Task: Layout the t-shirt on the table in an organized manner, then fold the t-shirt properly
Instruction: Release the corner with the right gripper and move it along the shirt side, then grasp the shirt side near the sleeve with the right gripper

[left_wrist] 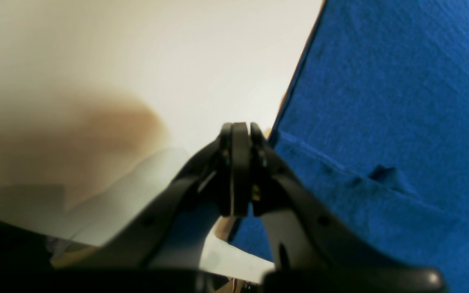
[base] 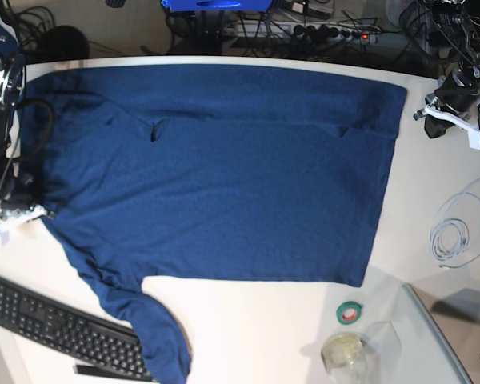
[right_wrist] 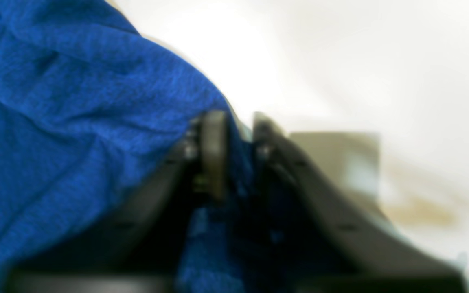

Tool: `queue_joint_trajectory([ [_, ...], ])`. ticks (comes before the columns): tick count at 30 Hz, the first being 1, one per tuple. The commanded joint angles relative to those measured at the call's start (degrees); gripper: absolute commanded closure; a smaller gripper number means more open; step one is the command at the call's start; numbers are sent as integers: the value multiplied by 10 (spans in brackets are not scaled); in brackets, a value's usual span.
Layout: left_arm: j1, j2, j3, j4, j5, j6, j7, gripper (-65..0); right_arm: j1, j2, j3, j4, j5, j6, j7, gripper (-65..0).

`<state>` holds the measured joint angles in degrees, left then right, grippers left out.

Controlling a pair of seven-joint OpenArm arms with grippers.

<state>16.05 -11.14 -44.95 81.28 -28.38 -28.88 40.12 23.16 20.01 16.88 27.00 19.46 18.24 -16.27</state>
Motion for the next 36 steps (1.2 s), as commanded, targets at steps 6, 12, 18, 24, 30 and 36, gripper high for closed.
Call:
queue_joint_trajectory([
  [6,1,-10,-1,7,-8,-4,-10,0,-4,9,1,62,2,3,1,0],
  [12,-9,-9,17,-19,-8,-4,-10,0,-29,8,0,110,2,0,-17,-12],
  [18,-11,-8,54,-19,-8,-4,-10,0,-30,8,3,132,2,0,-45,-203],
  [24,-12,-8,52,-19,-8,-4,-10,0,2,7,0,131,2,-1,-45,-257],
  [30,-12,-10,50,-20,-8,-4,-10,0,64,-13,-2,71,-22,-1,-43,-257],
  [36,-8,-10,50,-20,-8,-4,-10,0,114,-41,3,-94,-150,-2,83,-257],
])
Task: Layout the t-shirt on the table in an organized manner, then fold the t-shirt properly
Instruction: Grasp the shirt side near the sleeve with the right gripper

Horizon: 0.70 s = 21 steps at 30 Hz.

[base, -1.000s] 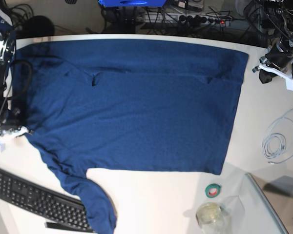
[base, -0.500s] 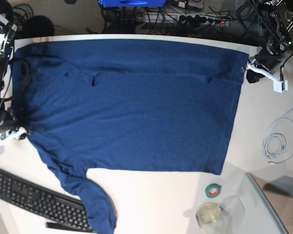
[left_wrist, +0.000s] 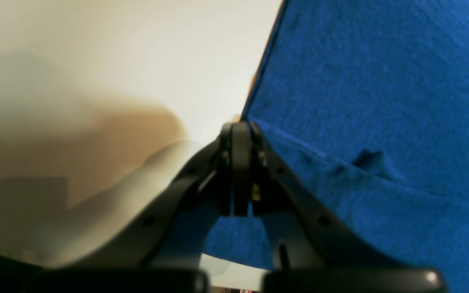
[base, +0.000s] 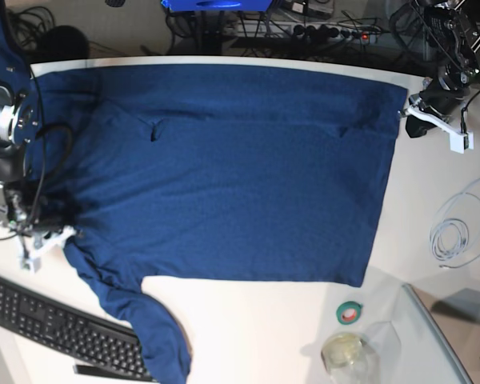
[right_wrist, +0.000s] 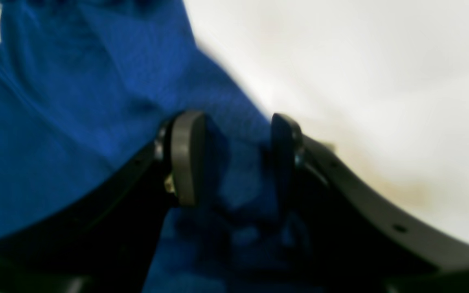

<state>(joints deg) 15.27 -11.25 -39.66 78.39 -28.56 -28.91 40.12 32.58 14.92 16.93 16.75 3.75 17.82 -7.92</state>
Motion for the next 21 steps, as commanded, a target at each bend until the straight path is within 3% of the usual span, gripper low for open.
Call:
queue_joint_trajectory([
  [1,0,-10,-4,9,-6,-4,-10,0,20,8,3,8,7,-2,6,-254],
  [5,0,-15,-4,8,-6,-4,-10,0,20,8,-1,8,6,-56,9,-257],
  [12,-4,-15,-4,3,-6,-4,-11,0,20,10,-2,2,4,-62,9,-246],
  [14,-5,-15,-4,-8,-6,-4,-11,0,20,10,-2,2,4,-62,9,-192],
  [17,-5,-15,-4,-16,-6,-4,-11,0,20,10,-2,2,4,-62,8,-53],
  [21,-5,-15,-4,-17,-6,-4,-11,0,20,9,-2,6,4,-56,8,-2],
])
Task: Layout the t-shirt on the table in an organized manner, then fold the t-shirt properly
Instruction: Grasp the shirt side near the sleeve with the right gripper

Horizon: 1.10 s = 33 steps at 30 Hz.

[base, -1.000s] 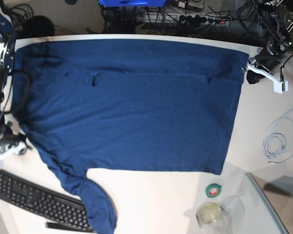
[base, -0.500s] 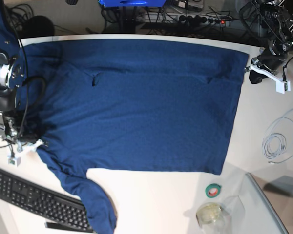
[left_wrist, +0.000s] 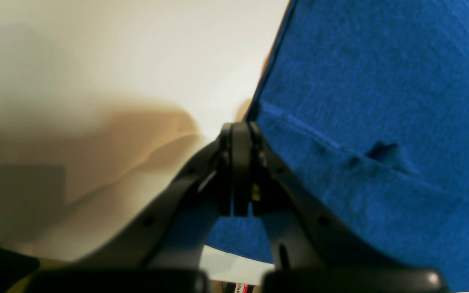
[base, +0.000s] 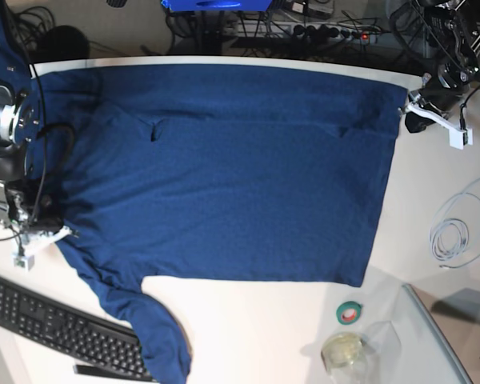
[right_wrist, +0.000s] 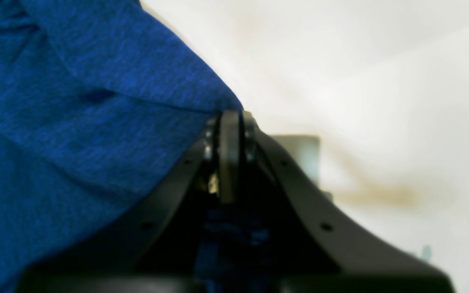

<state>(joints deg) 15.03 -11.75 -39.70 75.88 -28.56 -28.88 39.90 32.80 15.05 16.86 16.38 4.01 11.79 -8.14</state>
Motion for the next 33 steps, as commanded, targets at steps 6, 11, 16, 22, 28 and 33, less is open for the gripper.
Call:
queue_joint_trajectory([
  [6,-1,-10,-3,10,-6,-4,-9,0,-6,-2,-1,92,2,30,-15,-2],
  [11,-1,-10,-3,10,-6,-4,-9,0,-65,-19,0,253,3,32,-95,-2],
  [16,-2,-10,-3,10,-6,-3,-9,0,-127,-38,2,394,4,32,-181,-2],
  [22,-2,-10,-2,10,-6,-3,-9,0,-213,-74,1,555,5,33,-260,-2],
  [28,-3,-10,-1,10,-6,-3,-9,0,-288,-119,0,661,5,33,-320,-2],
  [33,-3,-10,-1,10,-6,-3,-9,0,-307,-134,1,661,5,33,-345,-9],
])
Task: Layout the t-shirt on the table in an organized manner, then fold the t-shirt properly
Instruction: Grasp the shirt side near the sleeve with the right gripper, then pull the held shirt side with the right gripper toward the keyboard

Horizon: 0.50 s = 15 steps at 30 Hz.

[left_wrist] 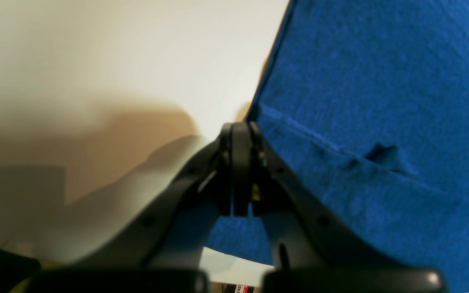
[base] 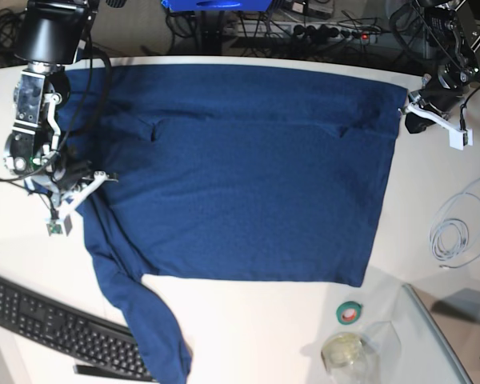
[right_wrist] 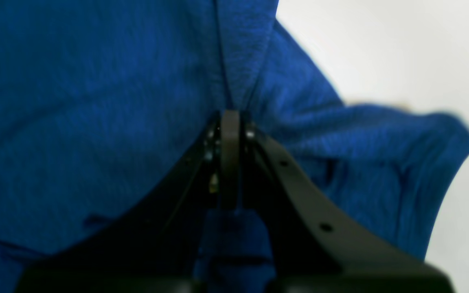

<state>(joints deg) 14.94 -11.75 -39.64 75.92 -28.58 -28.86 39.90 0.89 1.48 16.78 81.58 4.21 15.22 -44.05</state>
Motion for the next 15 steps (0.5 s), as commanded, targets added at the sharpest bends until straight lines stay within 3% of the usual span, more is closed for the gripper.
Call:
queue_joint_trajectory([
  [1,-2,-10,-2,10,-6,-4,-9,0,11,-2,3,10,3,-1,6,-9],
  [4,-2,-10,-2,10,-6,-4,-9,0,7,-2,2,28,9,-1,-28,-56],
  [10,-2,-10,-2,10,-6,-4,-9,0,51,15,1,95,66,-1,-61,-305],
  [12,-2,-10,-2,10,-6,-4,-9,0,101,20,1,40,66,-1,-50,-326],
  [15,-2,-10,-2,10,-6,-4,-9,0,191,44,0,-125,66,-2,16,-326],
])
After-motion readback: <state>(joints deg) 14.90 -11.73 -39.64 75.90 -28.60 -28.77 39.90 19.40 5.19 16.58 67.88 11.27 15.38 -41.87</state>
